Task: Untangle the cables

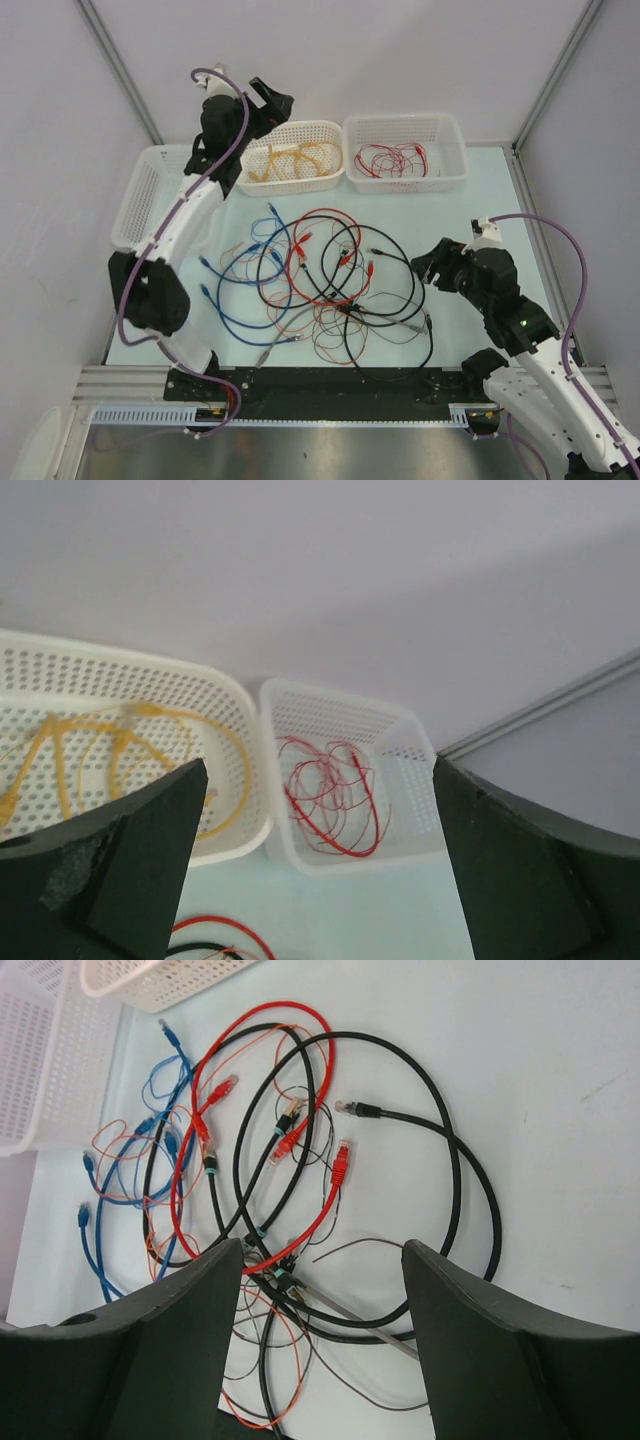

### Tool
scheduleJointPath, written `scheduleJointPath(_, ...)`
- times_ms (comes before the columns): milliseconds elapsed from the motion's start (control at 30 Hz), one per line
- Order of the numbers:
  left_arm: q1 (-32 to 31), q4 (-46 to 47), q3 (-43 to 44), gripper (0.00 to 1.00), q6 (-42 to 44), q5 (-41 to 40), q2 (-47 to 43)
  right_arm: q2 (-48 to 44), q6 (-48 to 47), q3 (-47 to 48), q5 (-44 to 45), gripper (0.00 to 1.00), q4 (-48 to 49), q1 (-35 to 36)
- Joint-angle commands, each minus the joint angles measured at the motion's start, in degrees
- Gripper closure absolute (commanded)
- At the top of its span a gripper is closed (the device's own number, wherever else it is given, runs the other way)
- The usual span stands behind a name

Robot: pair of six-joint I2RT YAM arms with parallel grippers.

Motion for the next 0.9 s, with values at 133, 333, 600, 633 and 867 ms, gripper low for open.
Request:
scheduleJointPath(133,-23.62,0.42,-20.21,0.00,9.93,1.81,-14.56,-4.64,-0.19,3.96,4.77,0.30,-3.96,-0.40)
scheduleJointPath(333,-39.18,-4.76,-23.23,0.14,15.64,4.02,-8.68,-9.12,0.16,6.34,8.55,0.30,-6.86,-0.31)
scheduleJointPath(600,-47.37,-7.23,-22.79,0.21,15.65,9.02,1.34,-10.27,1.66,6.69,8.38,0.31,-9.59,-0.31)
scheduleJointPath(633,-47.81,-7.06,-21.83,0.21,15.65,9.37,3.35,-10.62,2.01,6.69,8.29,0.30,-9.76,-0.40)
scheduleJointPath(867,-48.43,-9.69,-15.06,0.21,15.21,7.10,12.75,-11.50,1.75,7.40,8.47,0.30,-12.05,-0.40)
